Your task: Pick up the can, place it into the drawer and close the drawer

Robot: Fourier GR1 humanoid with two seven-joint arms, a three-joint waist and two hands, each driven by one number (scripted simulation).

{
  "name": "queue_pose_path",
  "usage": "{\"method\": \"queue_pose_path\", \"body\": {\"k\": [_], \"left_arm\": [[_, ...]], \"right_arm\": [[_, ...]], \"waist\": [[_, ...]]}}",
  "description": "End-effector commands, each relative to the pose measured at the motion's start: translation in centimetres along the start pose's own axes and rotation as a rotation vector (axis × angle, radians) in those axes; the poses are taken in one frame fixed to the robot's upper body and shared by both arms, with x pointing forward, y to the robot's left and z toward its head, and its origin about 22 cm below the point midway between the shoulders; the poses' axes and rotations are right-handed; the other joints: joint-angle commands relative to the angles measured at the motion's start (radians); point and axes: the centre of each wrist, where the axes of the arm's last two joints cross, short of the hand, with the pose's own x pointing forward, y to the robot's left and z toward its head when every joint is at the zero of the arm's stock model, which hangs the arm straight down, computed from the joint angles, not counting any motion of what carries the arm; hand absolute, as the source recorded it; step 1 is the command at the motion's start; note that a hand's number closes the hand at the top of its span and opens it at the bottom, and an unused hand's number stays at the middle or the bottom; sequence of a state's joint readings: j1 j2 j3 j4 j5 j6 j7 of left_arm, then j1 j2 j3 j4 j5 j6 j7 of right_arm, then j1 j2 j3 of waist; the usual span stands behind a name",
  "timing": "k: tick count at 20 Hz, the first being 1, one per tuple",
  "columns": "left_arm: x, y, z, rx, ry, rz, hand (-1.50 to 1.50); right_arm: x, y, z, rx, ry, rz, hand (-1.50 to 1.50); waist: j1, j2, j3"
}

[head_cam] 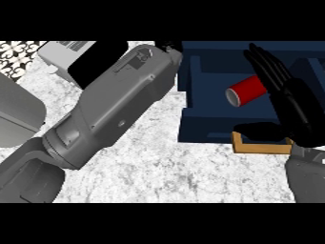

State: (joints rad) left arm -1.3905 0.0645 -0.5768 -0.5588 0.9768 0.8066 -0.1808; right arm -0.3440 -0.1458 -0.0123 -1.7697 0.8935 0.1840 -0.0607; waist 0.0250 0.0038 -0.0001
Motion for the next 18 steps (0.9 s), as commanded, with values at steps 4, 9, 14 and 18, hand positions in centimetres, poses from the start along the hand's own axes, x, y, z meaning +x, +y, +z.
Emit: {"method": "queue_pose_path", "body": {"k": [4,9,14,18], "left_arm": [[1.8,1.7,-0.8,0.031,-0.001,-0.002,-1.50],[0.9,4.0,-0.6,0.030,-0.004,-0.008,-1.50],[1.0,6.3,-0.7,0.058,0.003,-0.016,-1.50],[2.2,6.8,-0.4,0.032,-0.003,-0.015,-1.50]], "right_arm": [[-2.7,3.6,-3.5,0.110,0.003,0.223,-1.50],[-2.5,8.3,-5.7,0.100,0.047,0.254,-1.50],[-4.8,10.5,-6.8,0.129,0.091,0.293,-1.50],[-6.6,12.2,-6.8,0.092,0.119,0.357,-1.50]], "waist": [[0.009,-0.001,0.000],[0.017,-0.002,0.000],[0.012,0.000,0.001],[0.029,0.006,0.001]]}}
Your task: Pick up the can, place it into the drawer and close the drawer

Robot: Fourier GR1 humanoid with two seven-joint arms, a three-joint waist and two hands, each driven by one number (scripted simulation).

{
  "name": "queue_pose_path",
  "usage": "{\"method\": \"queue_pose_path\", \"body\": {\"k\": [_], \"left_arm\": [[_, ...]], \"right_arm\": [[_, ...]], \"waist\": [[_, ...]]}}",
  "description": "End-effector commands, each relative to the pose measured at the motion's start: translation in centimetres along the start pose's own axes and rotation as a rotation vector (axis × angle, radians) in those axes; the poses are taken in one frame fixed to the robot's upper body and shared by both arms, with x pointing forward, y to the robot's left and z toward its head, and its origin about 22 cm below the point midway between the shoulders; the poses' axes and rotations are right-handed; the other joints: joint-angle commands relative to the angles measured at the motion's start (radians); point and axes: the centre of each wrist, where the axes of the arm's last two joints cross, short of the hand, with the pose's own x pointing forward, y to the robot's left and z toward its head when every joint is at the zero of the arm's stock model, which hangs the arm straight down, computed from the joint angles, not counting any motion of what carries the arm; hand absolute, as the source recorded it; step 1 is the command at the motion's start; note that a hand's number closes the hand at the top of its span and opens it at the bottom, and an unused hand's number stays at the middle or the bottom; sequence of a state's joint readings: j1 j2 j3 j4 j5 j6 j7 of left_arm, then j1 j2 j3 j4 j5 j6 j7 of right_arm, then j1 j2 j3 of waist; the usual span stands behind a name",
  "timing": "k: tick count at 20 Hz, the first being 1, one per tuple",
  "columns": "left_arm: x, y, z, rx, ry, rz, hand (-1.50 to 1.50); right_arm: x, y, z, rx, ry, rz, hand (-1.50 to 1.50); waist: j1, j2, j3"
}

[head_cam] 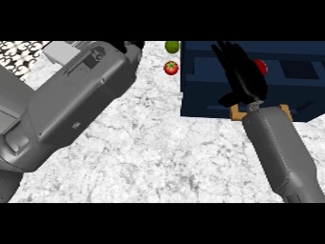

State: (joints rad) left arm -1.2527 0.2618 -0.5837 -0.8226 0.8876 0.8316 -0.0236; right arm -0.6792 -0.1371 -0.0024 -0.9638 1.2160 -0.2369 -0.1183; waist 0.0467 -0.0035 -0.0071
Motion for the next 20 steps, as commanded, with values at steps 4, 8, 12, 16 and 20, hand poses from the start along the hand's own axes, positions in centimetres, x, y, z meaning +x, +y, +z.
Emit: {"method": "queue_pose_path", "body": {"k": [4,8,12,16,20], "left_arm": [[0.7,2.5,0.0,0.002,-0.017,-0.020,-1.50],[0.9,2.5,0.7,0.005,-0.016,0.001,-1.50],[1.0,3.9,0.3,0.003,0.002,0.003,-1.50],[1.5,3.3,1.7,-0.034,-0.014,-0.003,-1.50],[1.0,4.7,1.3,-0.014,-0.014,-0.011,-1.50]], "right_arm": [[-2.5,3.7,0.3,-0.020,0.043,0.062,-1.50],[-2.5,3.3,-1.2,-0.053,0.088,0.056,-1.50],[-2.2,2.0,-3.3,-0.105,0.095,0.063,-1.50],[-1.7,2.3,-3.8,-0.140,0.088,0.078,-1.50],[-1.3,0.6,-5.6,-0.193,0.105,0.102,-1.50]], "waist": [[0.006,0.014,0.009],[0.018,0.018,0.009],[0.018,0.025,0.009],[0.036,0.020,0.009],[0.037,0.028,0.009]]}}
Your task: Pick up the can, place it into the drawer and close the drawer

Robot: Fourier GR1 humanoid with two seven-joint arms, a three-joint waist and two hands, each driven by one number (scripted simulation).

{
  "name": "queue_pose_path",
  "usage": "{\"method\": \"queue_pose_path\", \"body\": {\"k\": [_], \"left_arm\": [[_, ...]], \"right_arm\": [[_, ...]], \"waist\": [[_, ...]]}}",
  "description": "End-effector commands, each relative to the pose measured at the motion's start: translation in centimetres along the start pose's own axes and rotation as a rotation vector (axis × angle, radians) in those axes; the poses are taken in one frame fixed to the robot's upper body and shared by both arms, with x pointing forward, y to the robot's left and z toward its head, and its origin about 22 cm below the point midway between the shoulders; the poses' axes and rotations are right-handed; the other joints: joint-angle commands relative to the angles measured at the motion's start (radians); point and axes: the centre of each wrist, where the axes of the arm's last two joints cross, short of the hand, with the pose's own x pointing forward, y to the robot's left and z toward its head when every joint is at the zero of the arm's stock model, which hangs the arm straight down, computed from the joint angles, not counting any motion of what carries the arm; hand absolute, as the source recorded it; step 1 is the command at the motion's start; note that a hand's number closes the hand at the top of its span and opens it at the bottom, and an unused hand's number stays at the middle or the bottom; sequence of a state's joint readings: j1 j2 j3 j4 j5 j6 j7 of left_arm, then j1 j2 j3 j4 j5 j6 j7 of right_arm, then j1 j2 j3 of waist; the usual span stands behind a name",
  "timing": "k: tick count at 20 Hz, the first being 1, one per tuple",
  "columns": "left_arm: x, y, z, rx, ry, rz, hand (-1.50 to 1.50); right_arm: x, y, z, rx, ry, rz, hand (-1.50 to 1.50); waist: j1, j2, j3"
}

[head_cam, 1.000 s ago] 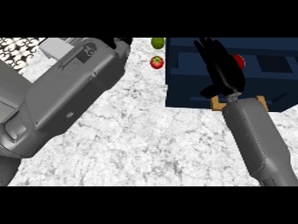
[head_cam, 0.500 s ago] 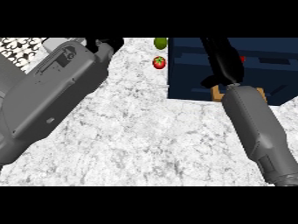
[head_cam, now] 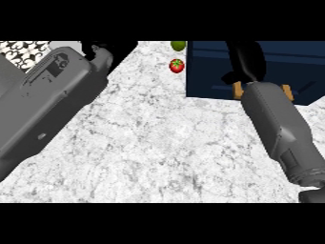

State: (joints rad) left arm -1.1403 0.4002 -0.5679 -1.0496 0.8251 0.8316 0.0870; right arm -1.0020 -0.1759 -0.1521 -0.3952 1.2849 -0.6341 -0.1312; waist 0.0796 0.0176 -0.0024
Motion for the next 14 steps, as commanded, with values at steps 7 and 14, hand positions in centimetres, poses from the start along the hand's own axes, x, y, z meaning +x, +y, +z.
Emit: {"method": "queue_pose_path", "body": {"k": [7,14], "left_arm": [[1.2,0.2,0.9,-0.020,-0.013,0.010,-1.50],[0.8,0.9,1.6,-0.044,-0.012,-0.009,-1.50]], "right_arm": [[-0.8,-4.0,-4.1,-0.075,0.041,0.037,-1.50],[0.0,-5.1,-5.5,-0.052,0.060,0.028,-1.50]], "waist": [[0.020,0.015,0.005],[0.042,0.019,0.005]]}}
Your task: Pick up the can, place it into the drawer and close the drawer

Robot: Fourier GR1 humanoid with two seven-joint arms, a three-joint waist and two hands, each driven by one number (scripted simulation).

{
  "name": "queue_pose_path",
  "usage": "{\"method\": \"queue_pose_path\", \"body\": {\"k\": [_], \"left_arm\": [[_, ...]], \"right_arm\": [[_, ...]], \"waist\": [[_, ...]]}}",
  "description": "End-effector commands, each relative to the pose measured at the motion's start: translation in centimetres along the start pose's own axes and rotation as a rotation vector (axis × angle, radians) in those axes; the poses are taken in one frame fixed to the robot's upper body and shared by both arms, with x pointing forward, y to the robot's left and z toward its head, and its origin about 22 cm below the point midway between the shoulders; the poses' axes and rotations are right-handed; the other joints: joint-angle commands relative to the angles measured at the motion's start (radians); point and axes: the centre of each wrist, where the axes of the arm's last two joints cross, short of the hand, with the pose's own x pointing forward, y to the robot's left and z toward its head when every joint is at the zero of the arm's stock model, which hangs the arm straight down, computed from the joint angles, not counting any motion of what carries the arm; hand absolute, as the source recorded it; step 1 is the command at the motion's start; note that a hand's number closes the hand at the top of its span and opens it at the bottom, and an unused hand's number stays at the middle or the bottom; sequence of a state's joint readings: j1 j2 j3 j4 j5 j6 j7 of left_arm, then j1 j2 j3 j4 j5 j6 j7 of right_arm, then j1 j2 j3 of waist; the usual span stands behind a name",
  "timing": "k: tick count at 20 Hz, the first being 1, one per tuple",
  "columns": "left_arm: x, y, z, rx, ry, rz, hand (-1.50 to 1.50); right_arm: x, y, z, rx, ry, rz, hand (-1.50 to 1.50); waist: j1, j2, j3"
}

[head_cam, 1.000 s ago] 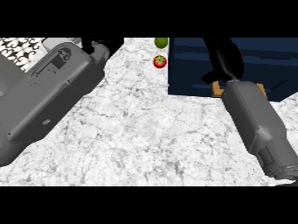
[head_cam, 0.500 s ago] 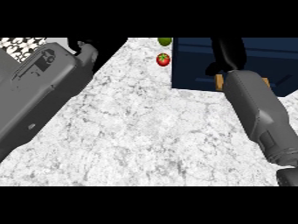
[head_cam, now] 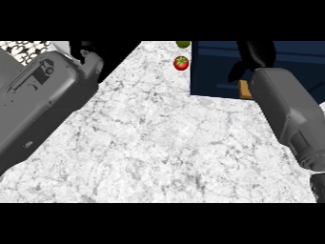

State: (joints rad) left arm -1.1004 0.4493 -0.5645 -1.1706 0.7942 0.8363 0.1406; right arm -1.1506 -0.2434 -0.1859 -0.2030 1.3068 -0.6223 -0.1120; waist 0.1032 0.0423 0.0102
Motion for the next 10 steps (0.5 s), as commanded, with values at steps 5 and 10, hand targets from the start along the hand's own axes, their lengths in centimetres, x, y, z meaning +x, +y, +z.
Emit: {"method": "queue_pose_path", "body": {"k": [5,10], "left_arm": [[0.9,0.0,0.1,-0.010,-0.006,0.008,-1.50],[0.5,0.4,0.4,0.006,-0.001,0.000,-1.50]], "right_arm": [[3.0,-4.0,-3.6,-0.017,-0.033,-0.335,-1.50],[3.4,-2.5,-2.8,-0.015,0.072,-0.662,-1.50]], "waist": [[0.015,-0.005,-0.004],[0.009,-0.010,-0.002]]}}
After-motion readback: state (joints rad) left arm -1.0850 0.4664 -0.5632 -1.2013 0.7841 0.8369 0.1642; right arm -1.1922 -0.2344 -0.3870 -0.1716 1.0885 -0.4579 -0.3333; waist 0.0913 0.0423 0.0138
